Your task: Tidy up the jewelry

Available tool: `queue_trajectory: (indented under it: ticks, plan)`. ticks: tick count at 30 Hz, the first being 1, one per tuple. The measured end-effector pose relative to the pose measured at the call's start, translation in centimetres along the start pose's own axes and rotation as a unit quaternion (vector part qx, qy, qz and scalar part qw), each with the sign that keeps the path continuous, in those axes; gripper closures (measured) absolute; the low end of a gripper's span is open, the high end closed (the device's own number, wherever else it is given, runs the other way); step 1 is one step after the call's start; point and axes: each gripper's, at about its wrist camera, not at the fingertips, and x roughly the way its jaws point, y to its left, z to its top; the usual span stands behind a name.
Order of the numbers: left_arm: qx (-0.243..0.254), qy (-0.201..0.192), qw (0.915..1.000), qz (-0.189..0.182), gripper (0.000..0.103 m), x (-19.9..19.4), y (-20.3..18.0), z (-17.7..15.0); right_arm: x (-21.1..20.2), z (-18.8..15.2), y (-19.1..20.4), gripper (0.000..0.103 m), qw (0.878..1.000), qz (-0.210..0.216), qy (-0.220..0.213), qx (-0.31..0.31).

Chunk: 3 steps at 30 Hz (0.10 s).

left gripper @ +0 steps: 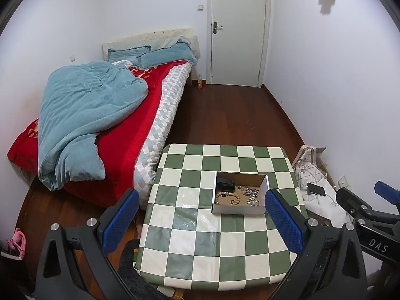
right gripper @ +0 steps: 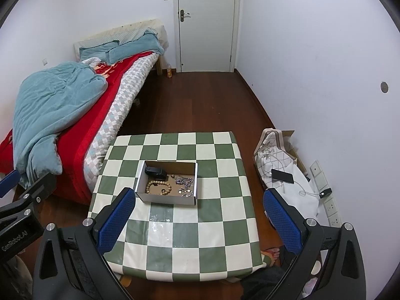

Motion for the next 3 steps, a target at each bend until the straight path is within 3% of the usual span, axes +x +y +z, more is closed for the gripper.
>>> queue_trajectory:
  ticks: [3]
  plan:
    - [-0.004,-0.001,1.0,-0.003,0.001,-0.19,0.08,0.09,-0.06,0.03,0.07,0.0,1.0,-0.001,0.0,0.0]
